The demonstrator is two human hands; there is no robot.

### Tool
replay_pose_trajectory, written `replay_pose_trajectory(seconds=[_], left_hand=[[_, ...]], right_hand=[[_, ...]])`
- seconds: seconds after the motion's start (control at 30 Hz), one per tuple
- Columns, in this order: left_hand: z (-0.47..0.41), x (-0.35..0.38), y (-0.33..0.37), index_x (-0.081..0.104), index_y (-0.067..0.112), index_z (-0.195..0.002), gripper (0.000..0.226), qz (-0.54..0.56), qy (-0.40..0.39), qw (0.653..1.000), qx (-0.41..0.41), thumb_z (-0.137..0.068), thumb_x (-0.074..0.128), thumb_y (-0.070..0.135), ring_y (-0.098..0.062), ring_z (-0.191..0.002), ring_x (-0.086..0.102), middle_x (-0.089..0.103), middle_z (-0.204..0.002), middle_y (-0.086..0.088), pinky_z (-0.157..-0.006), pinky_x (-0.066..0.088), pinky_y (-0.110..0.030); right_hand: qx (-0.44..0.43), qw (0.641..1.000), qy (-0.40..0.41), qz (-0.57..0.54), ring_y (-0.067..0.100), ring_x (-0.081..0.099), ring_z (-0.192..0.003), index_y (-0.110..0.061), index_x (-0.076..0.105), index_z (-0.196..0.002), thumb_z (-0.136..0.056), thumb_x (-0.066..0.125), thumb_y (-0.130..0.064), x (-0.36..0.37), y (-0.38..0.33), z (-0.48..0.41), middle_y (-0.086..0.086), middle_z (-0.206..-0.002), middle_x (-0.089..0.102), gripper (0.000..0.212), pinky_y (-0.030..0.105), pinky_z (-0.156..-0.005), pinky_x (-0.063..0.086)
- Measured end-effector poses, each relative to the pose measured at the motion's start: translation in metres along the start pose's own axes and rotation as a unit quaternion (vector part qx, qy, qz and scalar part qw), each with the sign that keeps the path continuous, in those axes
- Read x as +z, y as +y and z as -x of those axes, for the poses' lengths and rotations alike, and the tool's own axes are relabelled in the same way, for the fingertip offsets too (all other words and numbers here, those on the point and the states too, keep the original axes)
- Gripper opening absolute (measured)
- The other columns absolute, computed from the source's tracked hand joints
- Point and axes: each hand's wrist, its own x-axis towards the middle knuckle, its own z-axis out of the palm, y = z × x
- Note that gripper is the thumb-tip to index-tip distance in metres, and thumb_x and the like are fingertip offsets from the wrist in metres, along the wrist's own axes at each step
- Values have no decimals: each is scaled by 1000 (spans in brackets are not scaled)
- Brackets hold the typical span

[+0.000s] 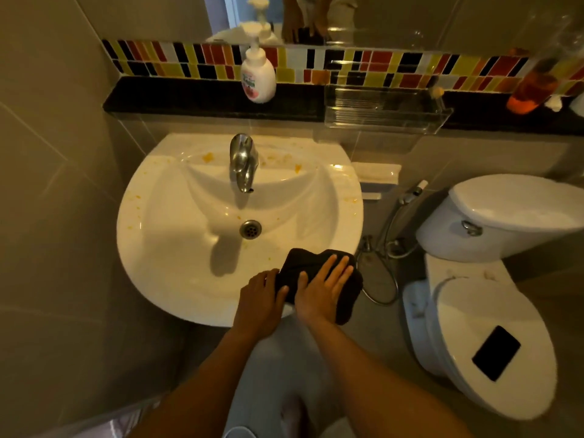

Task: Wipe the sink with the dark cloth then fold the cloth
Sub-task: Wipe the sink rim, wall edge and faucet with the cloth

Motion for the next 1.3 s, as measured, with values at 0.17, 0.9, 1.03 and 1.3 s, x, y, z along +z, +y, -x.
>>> replay_pose_trajectory(seconds=[0.17, 0.9, 1.03, 1.3], left_hand=[[-8, 9, 5, 25, 19, -146, 58, 29, 24, 999, -5, -96, 37, 46, -25, -138, 34, 34, -151, -9, -111, 35, -44], [-134, -40, 35, 46, 13, -132, 44, -40, 169, 980, 96, -96, 42, 37, -26, -121, 52, 56, -131, -10, -100, 44, -42], [-167, -84, 63, 54, 9, -122, 33, -112, 254, 935, 219, -92, 50, 24, -29, -115, 55, 60, -121, -14, -94, 48, -43], [-227, -143, 65, 32, 13, -143, 58, -220, 189, 957, 5, -92, 46, 38, -40, -142, 20, 28, -153, -16, -116, 18, -55]], right_hand=[[20, 998, 58, 11, 35, -13, -147, -6, -1, -151, -96, 41, -37, 9, -10, -22, 16, -161, -7, 76, 51, -119, 18], [-214, 957, 44, 192, 24, -5, -149, -20, 1, -153, -97, 27, -39, -39, -14, -209, 5, -163, 2, 64, 49, -121, 6], [-259, 944, 25, 204, 22, -4, -149, -18, 3, -153, -98, 25, -40, -44, -24, -239, 7, -162, 3, 63, 48, -121, 2], [-364, 895, 15, 256, 21, 1, -150, -13, 6, -152, -98, 24, -38, -46, -57, -288, 6, -162, 8, 63, 45, -121, -4]])
